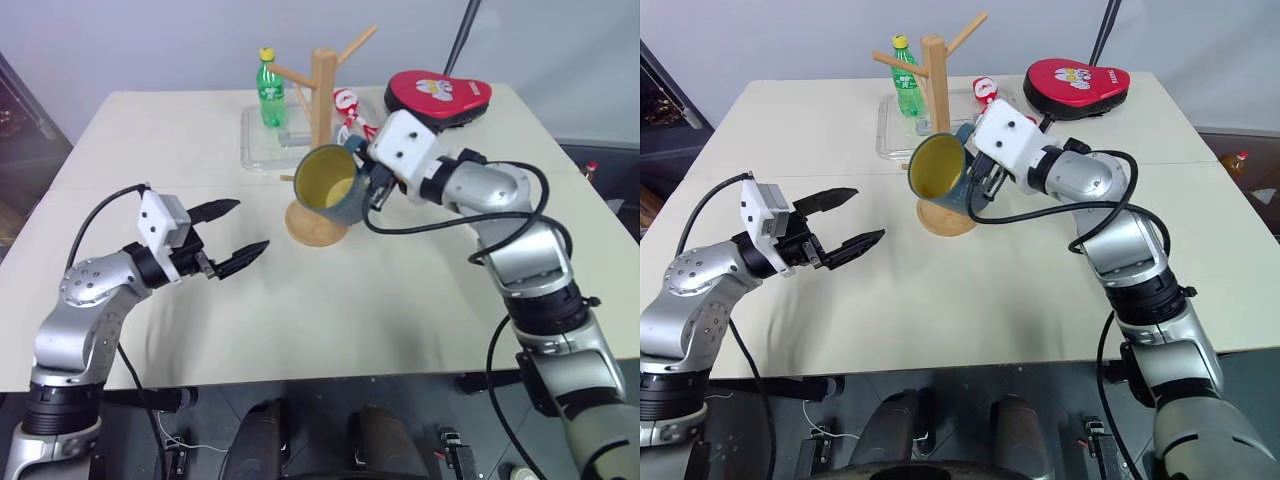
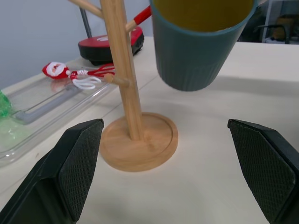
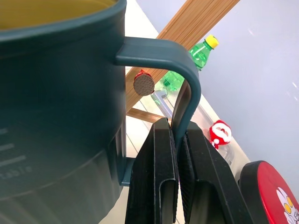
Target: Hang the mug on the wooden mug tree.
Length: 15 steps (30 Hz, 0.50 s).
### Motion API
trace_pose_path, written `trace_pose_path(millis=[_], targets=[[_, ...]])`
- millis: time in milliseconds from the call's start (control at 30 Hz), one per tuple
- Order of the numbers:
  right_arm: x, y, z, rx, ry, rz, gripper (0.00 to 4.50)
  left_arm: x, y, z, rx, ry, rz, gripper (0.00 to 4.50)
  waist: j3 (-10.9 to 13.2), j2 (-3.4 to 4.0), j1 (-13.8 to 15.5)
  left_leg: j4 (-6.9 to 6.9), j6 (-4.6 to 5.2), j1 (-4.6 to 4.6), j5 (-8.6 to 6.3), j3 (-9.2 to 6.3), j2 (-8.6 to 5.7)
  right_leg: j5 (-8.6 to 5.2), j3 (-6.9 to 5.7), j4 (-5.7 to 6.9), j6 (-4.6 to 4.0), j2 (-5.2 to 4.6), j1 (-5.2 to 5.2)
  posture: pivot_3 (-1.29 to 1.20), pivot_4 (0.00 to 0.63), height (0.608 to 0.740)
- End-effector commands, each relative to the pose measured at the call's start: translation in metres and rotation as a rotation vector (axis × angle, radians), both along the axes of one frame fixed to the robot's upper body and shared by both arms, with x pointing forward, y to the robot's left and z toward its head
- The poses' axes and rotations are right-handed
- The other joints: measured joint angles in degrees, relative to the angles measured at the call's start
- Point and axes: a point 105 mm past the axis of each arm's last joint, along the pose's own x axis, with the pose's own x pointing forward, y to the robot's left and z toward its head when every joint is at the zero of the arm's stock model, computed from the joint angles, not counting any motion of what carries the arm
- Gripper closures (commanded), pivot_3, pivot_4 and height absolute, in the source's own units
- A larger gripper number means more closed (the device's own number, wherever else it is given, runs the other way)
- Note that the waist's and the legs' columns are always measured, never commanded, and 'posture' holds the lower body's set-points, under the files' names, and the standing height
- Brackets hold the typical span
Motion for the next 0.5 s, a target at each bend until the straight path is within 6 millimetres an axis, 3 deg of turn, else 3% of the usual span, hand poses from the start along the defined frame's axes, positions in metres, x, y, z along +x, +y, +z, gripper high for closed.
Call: trace_pose_path(millis=[33,467,500], targets=[[0.001,0.009,0.016,-0.006,-0.051,0.023,4.45,-0.004,-0.001,0.016,-0.013,-0.053,-0.005,0.0,0.0,0.0,0.01,0.0,0.0,0.0,0.0,0.0,0.0,0.0,0.0,0.0,0.0,0.0,0.0,0.0,0.15,0.736],[0.017,0.019,0.01,-0.009,-0.012,0.029,4.45,-0.006,-0.003,0.02,-0.022,-0.064,-0.003,0.0,0.01,0.0,0.02,-0.01,0.0,-0.01,0.0,0.02,0.0,0.0,-0.01,0.01,0.0,0.0,-0.01,0.0,0.15,0.736],[0.017,0.019,0.011,-0.007,-0.016,0.029,4.16,-0.005,-0.003,0.021,-0.022,-0.065,-0.002,0.0,0.01,0.01,0.01,-0.01,0.0,-0.01,0.0,0.02,0.0,0.0,-0.01,0.0,0.0,0.0,-0.01,0.0,0.15,0.736]])
